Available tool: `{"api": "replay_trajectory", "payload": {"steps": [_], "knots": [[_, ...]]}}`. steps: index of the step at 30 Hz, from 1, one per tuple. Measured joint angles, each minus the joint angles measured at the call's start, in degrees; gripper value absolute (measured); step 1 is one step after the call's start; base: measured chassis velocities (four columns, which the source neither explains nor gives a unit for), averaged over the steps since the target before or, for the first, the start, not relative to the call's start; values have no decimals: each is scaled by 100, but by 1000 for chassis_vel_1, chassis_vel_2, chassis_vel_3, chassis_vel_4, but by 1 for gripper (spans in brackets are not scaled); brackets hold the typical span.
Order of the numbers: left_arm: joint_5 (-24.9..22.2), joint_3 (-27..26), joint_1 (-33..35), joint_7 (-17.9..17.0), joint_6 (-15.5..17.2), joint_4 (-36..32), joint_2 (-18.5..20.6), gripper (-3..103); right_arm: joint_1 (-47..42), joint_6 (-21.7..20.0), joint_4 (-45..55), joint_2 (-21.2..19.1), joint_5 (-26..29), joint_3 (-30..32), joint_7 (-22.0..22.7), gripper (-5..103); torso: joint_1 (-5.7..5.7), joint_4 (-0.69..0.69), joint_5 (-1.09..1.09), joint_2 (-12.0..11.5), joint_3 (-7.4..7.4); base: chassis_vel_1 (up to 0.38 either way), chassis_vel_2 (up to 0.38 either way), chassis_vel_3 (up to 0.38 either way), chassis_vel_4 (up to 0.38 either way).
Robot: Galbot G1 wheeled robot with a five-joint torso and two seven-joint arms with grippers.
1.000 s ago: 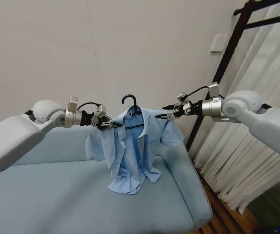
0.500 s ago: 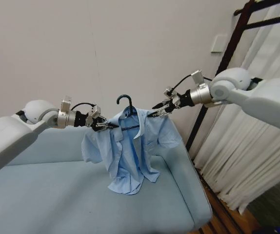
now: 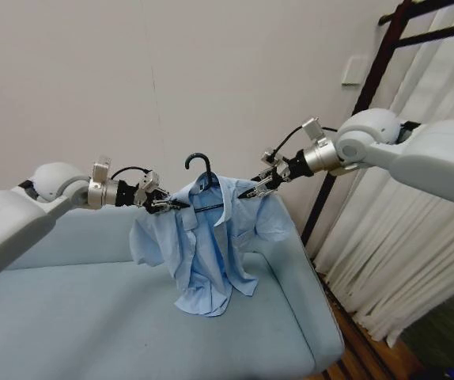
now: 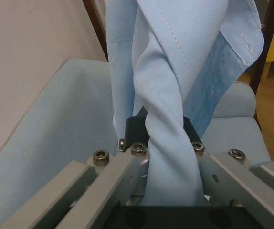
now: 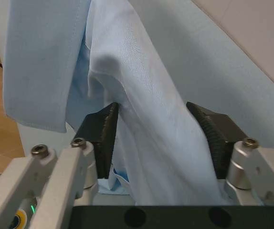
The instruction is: Pick up the clothes from the sofa and hang them on the clothes hanger.
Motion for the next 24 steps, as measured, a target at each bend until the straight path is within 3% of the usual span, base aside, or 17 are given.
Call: {"api": "replay_trajectory", "payload": {"steps": [2, 5, 8, 20, 24], "knots": [[-1, -42, 40, 2, 0, -33, 13, 5, -30, -14, 42, 24, 53, 41, 48, 41, 0, 0, 0, 0, 0, 0, 0, 0, 0], [-1, -116, 119, -4, 1, -50, 32, 5, -51, -33, 79, 28, 71, 82, 41, 25, 0, 0, 0, 0, 0, 0, 0, 0, 0], [-1, -182, 186, -34, 2, -51, 58, 5, -53, -34, 111, 11, 75, 90, 0, 18, 0, 0, 0, 0, 0, 0, 0, 0, 0], [1, -349, 319, -93, -22, -99, 131, 3, -137, 42, 169, -77, 27, 191, -27, 16, 0, 0, 0, 1, 0, 0, 0, 0, 0], [10, -418, 378, -210, 1, -73, 123, 13, -205, 42, 193, -142, 23, 276, 60, 14, 0, 1, 1, 1, 0, 0, 0, 0, 0]]}}
